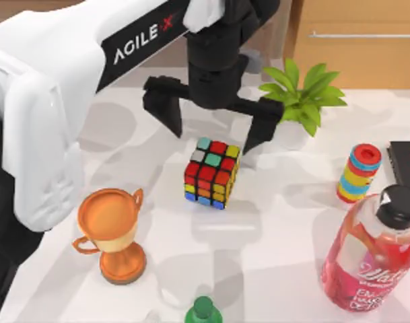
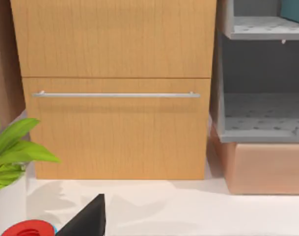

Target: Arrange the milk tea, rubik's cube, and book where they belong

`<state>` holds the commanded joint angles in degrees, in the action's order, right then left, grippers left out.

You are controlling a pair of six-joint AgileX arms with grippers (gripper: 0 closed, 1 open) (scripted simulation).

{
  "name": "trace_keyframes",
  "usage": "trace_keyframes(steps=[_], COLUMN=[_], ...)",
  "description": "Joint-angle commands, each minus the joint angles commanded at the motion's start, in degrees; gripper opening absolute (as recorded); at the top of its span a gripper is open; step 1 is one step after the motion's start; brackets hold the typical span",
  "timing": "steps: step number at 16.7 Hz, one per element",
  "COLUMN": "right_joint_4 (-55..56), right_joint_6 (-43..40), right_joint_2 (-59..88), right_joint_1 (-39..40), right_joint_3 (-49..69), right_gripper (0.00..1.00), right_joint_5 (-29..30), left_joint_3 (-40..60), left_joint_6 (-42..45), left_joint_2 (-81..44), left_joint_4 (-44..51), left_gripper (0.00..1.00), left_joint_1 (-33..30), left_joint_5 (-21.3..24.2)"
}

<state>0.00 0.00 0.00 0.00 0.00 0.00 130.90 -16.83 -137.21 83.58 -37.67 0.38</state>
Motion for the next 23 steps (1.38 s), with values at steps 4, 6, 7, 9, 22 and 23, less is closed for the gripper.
trace_keyframes(steps=[4, 6, 7, 9, 22, 23], right_joint_4=[0.0, 0.0, 0.0, 0.0, 0.0, 0.0], right_joint_6=[0.0, 0.0, 0.0, 0.0, 0.0, 0.0], right_joint_2=[0.0, 0.0, 0.0, 0.0, 0.0, 0.0], right_joint_1=[0.0, 0.0, 0.0, 0.0, 0.0, 0.0], right_joint_3=[0.0, 0.0, 0.0, 0.0, 0.0, 0.0], right_gripper=[1.00, 1.00, 1.00, 1.00, 1.00, 1.00], right_joint_5=[0.0, 0.0, 0.0, 0.0, 0.0, 0.0], left_joint_3=[-3.9, -7.6, -9.5, -12.6, -13.8, -13.8], left_joint_6=[0.1, 0.1, 0.1, 0.0, 0.0, 0.0], left_joint_2=[0.1, 0.1, 0.1, 0.1, 0.0, 0.0], left_joint_4=[-3.7, -7.3, -9.3, -12.5, -13.6, -13.6], left_gripper=[1.00, 1.00, 1.00, 1.00, 0.40, 0.32], left_joint_1=[-0.1, -0.1, -0.2, -0.2, -0.2, -0.2], left_joint_5=[-0.1, -0.1, -0.1, -0.1, -0.1, -0.1])
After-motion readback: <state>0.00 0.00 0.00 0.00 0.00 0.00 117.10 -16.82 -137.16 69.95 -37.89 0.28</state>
